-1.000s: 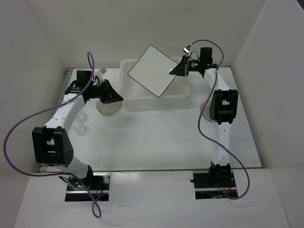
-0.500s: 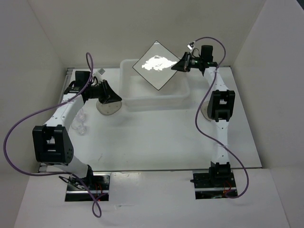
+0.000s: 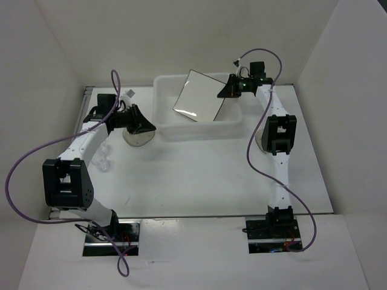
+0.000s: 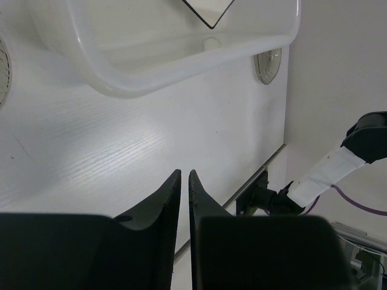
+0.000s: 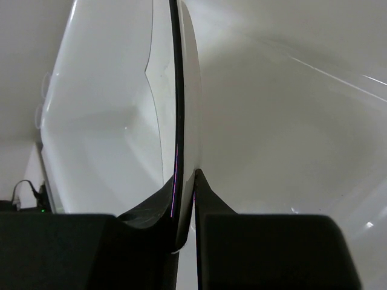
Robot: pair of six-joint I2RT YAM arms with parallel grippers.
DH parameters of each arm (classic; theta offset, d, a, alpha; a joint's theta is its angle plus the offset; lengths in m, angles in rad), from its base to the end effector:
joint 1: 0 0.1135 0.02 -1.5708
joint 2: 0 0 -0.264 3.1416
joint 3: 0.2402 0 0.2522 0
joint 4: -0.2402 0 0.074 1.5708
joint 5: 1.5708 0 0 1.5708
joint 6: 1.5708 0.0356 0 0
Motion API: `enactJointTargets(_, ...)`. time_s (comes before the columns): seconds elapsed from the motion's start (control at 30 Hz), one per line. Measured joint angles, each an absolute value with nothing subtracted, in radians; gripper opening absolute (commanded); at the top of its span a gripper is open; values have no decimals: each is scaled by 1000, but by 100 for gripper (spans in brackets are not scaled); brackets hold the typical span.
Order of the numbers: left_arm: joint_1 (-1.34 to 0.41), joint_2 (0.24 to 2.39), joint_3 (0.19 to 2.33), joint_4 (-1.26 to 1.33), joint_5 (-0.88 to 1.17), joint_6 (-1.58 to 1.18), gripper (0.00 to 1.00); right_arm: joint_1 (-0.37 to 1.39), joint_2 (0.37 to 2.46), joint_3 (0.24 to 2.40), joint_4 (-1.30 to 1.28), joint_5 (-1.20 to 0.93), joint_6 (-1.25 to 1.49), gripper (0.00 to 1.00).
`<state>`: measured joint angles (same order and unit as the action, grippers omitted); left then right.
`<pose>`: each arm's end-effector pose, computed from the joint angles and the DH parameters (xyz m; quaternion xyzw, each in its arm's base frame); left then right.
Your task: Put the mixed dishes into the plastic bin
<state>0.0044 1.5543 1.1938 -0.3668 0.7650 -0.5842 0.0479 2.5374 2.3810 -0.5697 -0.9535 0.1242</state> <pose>0.3406 -0.0232 0.2809 -0.0993 0.8544 -0.4349 0.2666 0.5573 0.0558 0.2218 -0.1571 0.8170 0.4483 0.3269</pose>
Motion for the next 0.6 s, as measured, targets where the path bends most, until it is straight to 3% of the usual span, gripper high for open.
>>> enactJointTargets(0.53,4,1521,1055,-236,765,-657,17,64,2580,2503,-727,-876,5,3)
enactJointTargets(0.6,4,1507,1044,-223,765,-662,17,66,2595,2526,-739,-869,4,6)
